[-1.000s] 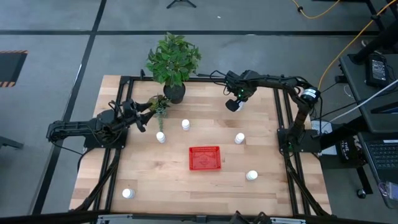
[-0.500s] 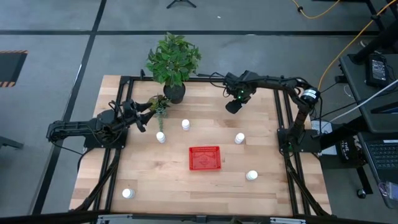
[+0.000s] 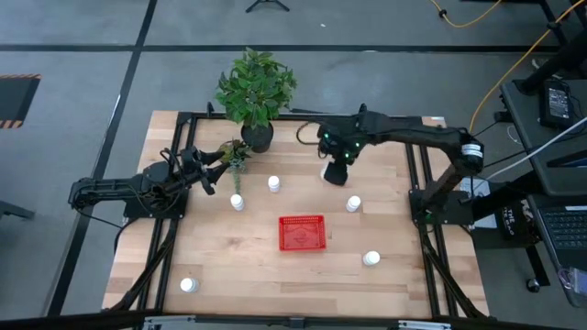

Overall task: Pick and place pill bottles into a basket
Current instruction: Put the white pill bottles into the red bin

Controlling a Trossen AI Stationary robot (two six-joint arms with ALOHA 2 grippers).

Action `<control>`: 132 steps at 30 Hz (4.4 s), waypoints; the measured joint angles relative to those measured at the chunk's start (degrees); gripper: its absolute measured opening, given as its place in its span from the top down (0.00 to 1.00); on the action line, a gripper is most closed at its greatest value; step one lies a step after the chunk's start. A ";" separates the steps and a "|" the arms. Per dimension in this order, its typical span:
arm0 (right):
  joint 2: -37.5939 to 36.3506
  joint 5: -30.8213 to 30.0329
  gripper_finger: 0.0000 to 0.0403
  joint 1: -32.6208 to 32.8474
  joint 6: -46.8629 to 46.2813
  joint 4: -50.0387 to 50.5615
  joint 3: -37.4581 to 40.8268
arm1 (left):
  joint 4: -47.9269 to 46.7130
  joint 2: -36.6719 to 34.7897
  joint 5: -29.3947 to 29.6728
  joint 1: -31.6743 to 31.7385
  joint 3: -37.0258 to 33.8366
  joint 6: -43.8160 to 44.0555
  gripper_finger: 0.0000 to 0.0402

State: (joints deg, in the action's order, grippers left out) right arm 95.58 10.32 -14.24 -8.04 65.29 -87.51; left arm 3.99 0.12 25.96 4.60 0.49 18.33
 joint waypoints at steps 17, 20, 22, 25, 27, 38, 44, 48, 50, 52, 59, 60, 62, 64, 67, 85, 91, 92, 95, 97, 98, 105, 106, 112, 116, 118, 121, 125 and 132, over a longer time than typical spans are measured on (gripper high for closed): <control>8.23 -11.25 0.61 27.59 -14.99 4.71 -19.43 | 0.00 0.02 -0.69 0.01 0.00 0.00 0.39; 11.96 -11.29 0.61 28.02 -15.89 4.37 -19.43 | -0.11 0.02 -2.07 0.00 0.00 0.00 0.39; 14.42 -11.29 0.61 28.00 -16.11 4.05 -19.43 | -0.20 0.02 -2.95 0.00 0.00 0.00 0.39; 17.96 -11.27 0.61 27.93 -15.71 3.99 -19.43 | -0.26 0.02 -3.41 0.00 0.00 0.00 0.39; 20.08 -11.27 0.61 27.87 -15.61 3.99 -19.43 | -0.26 0.02 -3.39 0.00 0.00 -0.01 0.39; 25.43 -11.29 0.61 27.76 -14.37 3.31 -14.69 | -0.26 0.02 -3.39 0.00 0.00 -0.02 0.39; 25.41 -11.30 0.61 27.46 -14.05 1.14 -12.10 | -0.26 0.02 -3.39 0.01 0.00 -0.71 0.39; 25.39 -11.68 0.61 26.82 -14.02 -1.13 -11.45 | -0.25 0.02 -3.39 0.01 0.00 -1.49 0.39; 25.39 -11.66 0.61 26.39 -14.02 -1.62 -11.45 | -0.26 0.02 -3.39 0.02 0.00 -1.51 0.39; 25.39 -11.73 0.61 25.97 -13.97 -1.48 -11.45 | -0.24 0.02 -3.39 0.01 0.00 -1.51 0.39; 25.40 -11.96 0.58 25.16 -12.62 -1.23 -11.45 | -0.22 0.02 -3.47 0.02 0.00 -1.05 0.39; 25.49 -12.04 0.55 25.03 -12.67 -1.22 -11.45 | -0.22 0.02 -3.63 0.00 0.00 -1.03 0.39; 25.61 -12.04 0.51 24.94 -12.94 -0.82 -11.44 | -0.21 0.02 -4.02 0.02 0.00 -0.96 0.39; 25.63 -12.17 0.48 24.89 -13.03 -0.85 -11.43 | -0.20 0.02 -4.57 0.00 0.00 -0.98 0.39; 25.63 -12.21 0.48 24.87 -13.56 -0.75 -11.43 | -0.20 0.02 -5.00 0.00 0.00 -0.94 0.39; 25.63 -12.19 0.35 24.83 -15.75 0.10 -11.57 | -0.24 0.02 -5.07 0.02 0.00 -0.96 0.39; 25.37 -12.36 0.33 24.85 -15.95 8.07 -18.74 | -0.31 0.02 -5.05 0.01 0.00 -1.01 0.39; 25.30 -12.92 0.33 24.85 -15.95 9.64 -20.30 | -0.33 0.02 -5.06 0.02 0.00 -1.03 0.39; 25.30 -16.58 0.33 24.87 -16.14 15.38 -24.81 | -0.35 0.02 -5.05 0.02 0.00 -1.05 0.39; 25.13 -20.32 0.33 24.87 -17.21 19.83 -27.06 | -0.35 0.02 -5.05 0.01 0.00 -1.05 0.39; 24.54 -22.13 0.33 24.87 -18.24 21.84 -27.33 | -0.35 0.02 -5.05 0.00 0.00 -1.05 0.39; 9.45 -24.36 0.26 22.57 -22.13 19.04 -13.92 | -0.37 0.02 -5.05 0.01 0.00 -1.05 0.39; 5.87 -24.40 0.25 22.18 -23.08 15.85 -9.95 | -0.37 0.02 -5.05 0.00 0.00 -1.05 0.39; -15.12 -23.82 0.20 20.71 -23.62 -4.19 14.98 | -0.37 0.02 -4.60 0.00 0.00 -1.05 0.39; -22.51 -23.62 0.20 20.71 -28.11 -7.73 24.64 | -0.37 0.02 -4.44 0.01 0.00 -0.99 0.39; -23.89 -23.62 0.20 20.52 -29.62 -7.73 27.44 | -0.37 0.02 -4.11 0.01 0.00 -1.02 0.39; -24.06 -21.35 0.18 19.67 -30.83 -8.21 30.08 | -0.30 0.02 -2.55 0.00 -0.01 -0.97 0.39; -22.56 -17.66 0.11 17.78 -32.08 -9.87 32.58 | -0.07 0.02 0.11 0.02 0.00 -0.87 0.39; -19.07 -17.15 0.01 15.89 -32.26 -10.41 33.44 | 0.02 0.04 1.57 0.02 0.00 0.23 0.39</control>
State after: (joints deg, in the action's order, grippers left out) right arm 76.51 -6.83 1.65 -40.30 54.87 -54.06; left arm 4.01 0.16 27.53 4.62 0.49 18.56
